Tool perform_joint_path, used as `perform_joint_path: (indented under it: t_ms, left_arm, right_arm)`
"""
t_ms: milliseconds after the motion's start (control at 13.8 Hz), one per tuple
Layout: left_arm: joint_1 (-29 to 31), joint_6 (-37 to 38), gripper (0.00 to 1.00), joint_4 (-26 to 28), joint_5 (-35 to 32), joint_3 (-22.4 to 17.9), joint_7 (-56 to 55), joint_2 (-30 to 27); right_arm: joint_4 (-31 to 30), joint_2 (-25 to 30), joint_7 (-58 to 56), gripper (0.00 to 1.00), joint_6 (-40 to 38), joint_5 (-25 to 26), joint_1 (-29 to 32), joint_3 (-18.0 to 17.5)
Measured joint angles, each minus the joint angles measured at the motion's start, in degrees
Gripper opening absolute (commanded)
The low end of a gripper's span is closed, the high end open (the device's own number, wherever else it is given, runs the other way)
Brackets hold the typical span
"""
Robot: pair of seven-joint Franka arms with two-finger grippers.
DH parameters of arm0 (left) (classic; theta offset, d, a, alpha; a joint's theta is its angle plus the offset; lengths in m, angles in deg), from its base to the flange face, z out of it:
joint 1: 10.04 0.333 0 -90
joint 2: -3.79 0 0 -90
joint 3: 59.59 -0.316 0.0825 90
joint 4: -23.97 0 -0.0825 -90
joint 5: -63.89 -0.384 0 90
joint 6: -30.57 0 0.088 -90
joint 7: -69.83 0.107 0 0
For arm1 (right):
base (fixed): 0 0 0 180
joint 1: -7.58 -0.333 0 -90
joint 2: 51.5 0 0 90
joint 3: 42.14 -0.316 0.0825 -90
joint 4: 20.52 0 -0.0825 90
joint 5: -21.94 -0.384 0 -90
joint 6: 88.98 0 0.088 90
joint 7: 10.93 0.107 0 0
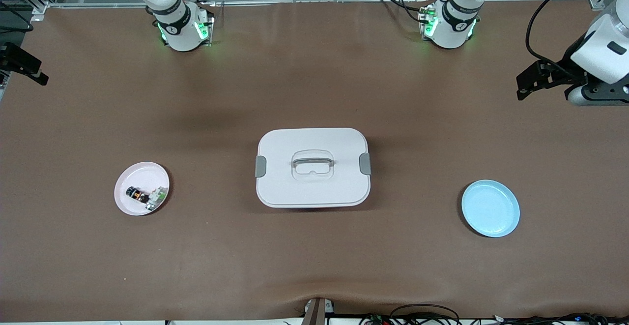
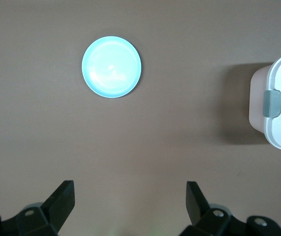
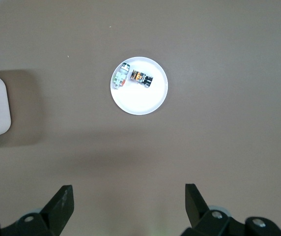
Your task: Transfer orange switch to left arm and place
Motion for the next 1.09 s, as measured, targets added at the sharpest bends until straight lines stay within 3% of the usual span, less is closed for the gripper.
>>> perform_joint_path:
  t_ms: [1086]
  left_arm:
    - [0.1,0.2,1.00,-1.0,-1.6,-0.3,0.0,0.0]
  right_arm:
    - [0.0,-2.0,0.2,1.00,0.0,0.0,0.4,0.4]
